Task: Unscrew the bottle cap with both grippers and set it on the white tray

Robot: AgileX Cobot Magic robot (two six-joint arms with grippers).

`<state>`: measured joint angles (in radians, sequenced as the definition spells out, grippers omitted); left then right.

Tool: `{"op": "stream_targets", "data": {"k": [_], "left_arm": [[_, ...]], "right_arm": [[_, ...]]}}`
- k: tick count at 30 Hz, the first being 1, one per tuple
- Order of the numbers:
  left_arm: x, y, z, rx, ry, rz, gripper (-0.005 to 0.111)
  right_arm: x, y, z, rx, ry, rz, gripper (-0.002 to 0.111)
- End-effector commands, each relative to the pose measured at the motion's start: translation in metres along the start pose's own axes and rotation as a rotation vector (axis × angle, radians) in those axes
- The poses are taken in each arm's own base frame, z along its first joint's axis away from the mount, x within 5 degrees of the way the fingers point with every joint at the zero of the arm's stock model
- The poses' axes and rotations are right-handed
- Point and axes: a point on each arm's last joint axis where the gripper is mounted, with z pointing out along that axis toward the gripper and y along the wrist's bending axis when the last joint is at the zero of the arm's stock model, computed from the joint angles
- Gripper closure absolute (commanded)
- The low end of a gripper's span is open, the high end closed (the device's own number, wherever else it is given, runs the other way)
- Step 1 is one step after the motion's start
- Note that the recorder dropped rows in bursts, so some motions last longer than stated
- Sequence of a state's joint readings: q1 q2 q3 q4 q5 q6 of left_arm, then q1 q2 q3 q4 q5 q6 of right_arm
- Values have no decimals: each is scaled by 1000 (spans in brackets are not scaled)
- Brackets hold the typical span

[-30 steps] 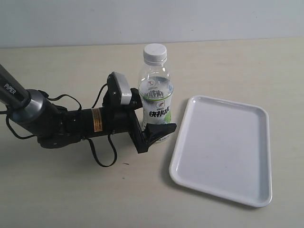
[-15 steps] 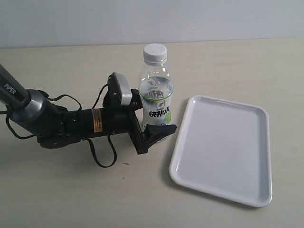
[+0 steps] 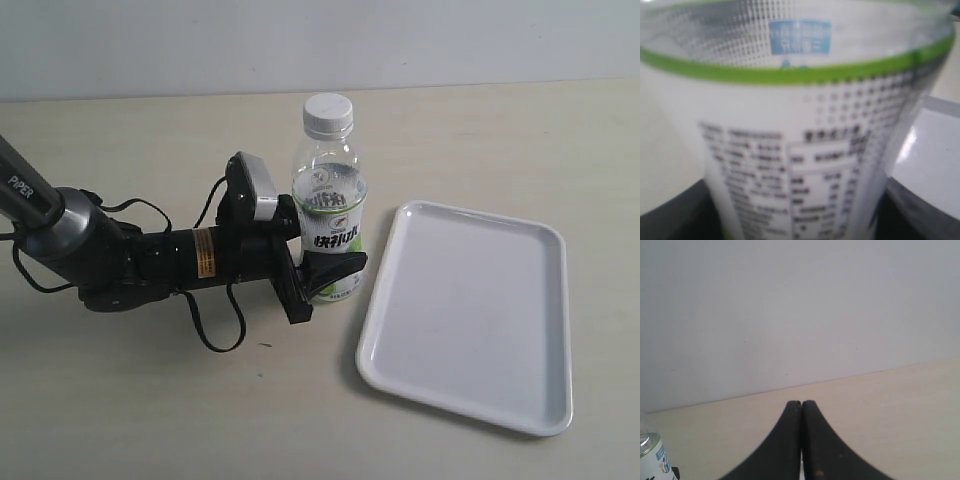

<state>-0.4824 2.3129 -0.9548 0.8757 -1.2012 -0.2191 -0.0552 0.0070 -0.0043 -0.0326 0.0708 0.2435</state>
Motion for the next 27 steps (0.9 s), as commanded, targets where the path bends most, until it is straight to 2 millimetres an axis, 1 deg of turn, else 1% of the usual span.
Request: {"op": "stream_targets", "data": {"k": [1,24,25,27], "left_arm": [[-1,-3,2,16,-3,1,106],[-1,-4,2,26,-6,4,106],[-1,-4,2,26,-6,4,106],[-1,-4,2,26,-6,4,106]], "right_arm": [[0,0,0,0,-12,-6,108],[0,0,0,-1,-16,-6,108],[-2,0,0,-6,-34,2,108],[-8,2,-1,-25,-98,85,108]]}}
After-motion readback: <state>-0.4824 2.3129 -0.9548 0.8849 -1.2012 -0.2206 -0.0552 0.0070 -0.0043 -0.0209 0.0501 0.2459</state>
